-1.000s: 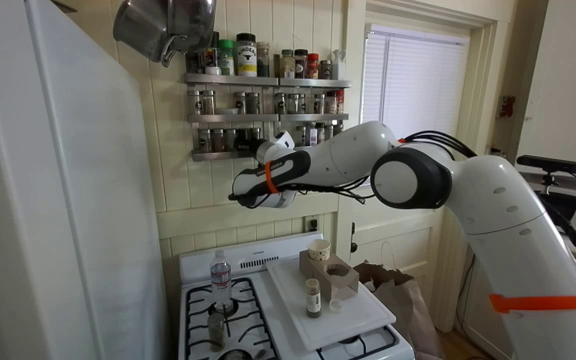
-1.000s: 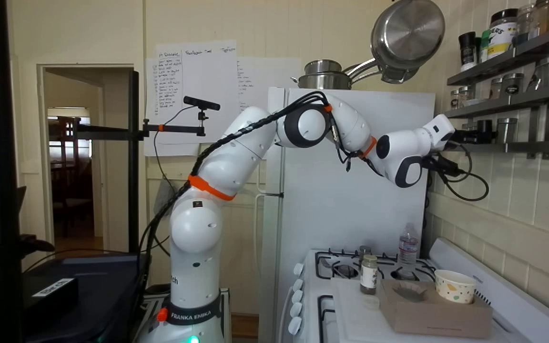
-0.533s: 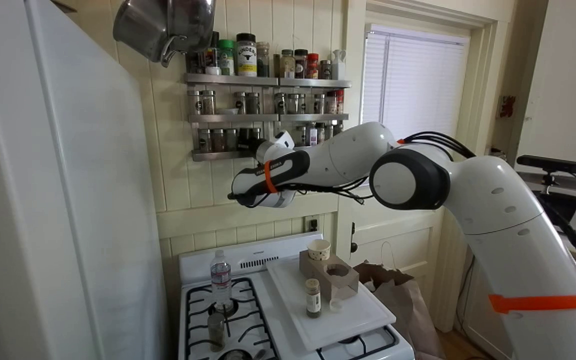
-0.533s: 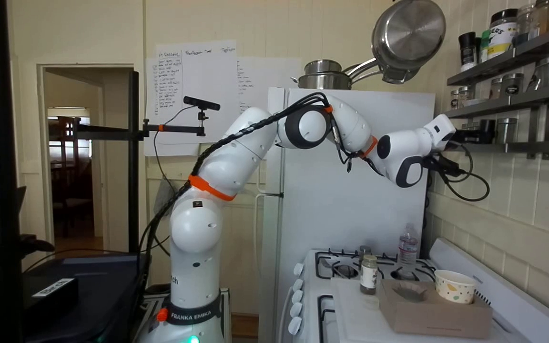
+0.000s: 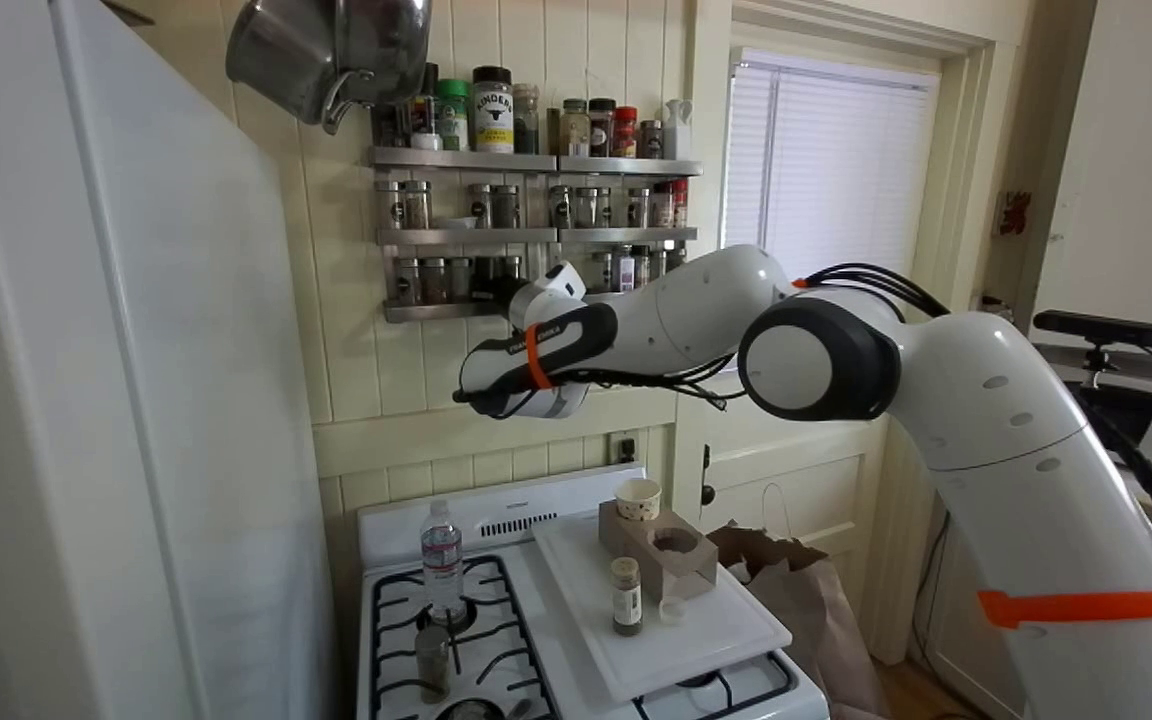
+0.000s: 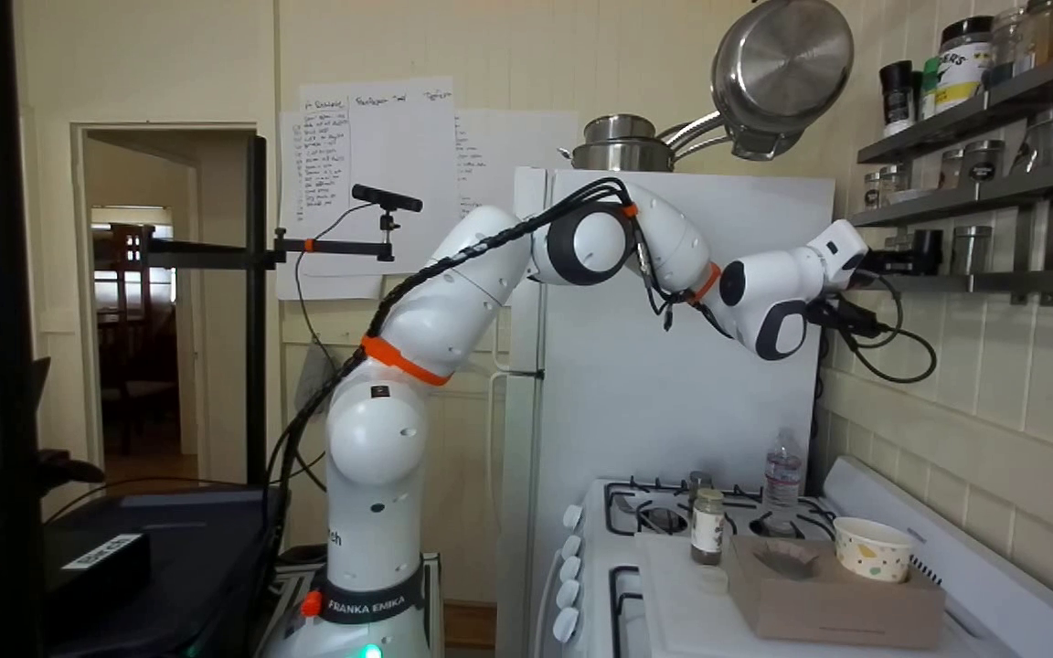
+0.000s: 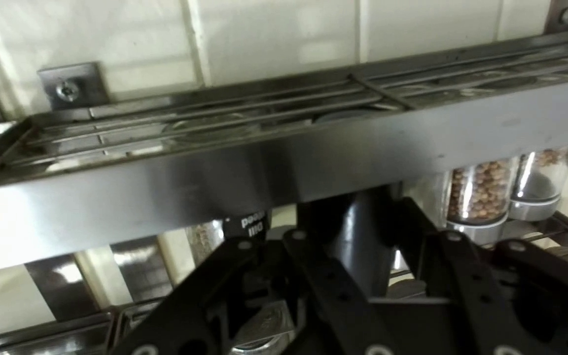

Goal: Remove the black container from the bottom left rack and put it on the white tray

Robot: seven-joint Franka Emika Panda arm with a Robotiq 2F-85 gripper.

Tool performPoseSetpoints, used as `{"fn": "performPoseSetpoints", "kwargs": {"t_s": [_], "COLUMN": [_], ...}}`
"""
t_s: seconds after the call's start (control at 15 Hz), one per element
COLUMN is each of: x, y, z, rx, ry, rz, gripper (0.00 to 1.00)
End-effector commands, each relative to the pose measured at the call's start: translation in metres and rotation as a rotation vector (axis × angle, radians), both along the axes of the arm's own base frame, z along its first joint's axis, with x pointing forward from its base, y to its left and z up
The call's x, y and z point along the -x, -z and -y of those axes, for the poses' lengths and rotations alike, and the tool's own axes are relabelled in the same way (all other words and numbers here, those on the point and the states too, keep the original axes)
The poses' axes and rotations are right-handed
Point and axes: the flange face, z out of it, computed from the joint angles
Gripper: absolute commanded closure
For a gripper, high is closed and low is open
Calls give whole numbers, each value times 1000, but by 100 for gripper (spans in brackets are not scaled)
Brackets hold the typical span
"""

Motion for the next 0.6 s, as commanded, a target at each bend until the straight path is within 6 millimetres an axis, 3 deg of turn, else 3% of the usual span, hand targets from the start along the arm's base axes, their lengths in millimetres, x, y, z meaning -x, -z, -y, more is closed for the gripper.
{"fn": "performPoseSetpoints", "kwargs": {"t_s": [0.0,0.53], "x": [7,18], "y": [8,7], "z": [-5,3], "rx": [81,269], "ry": [18,63], "rz": [33,117], "gripper": [81,81]}}
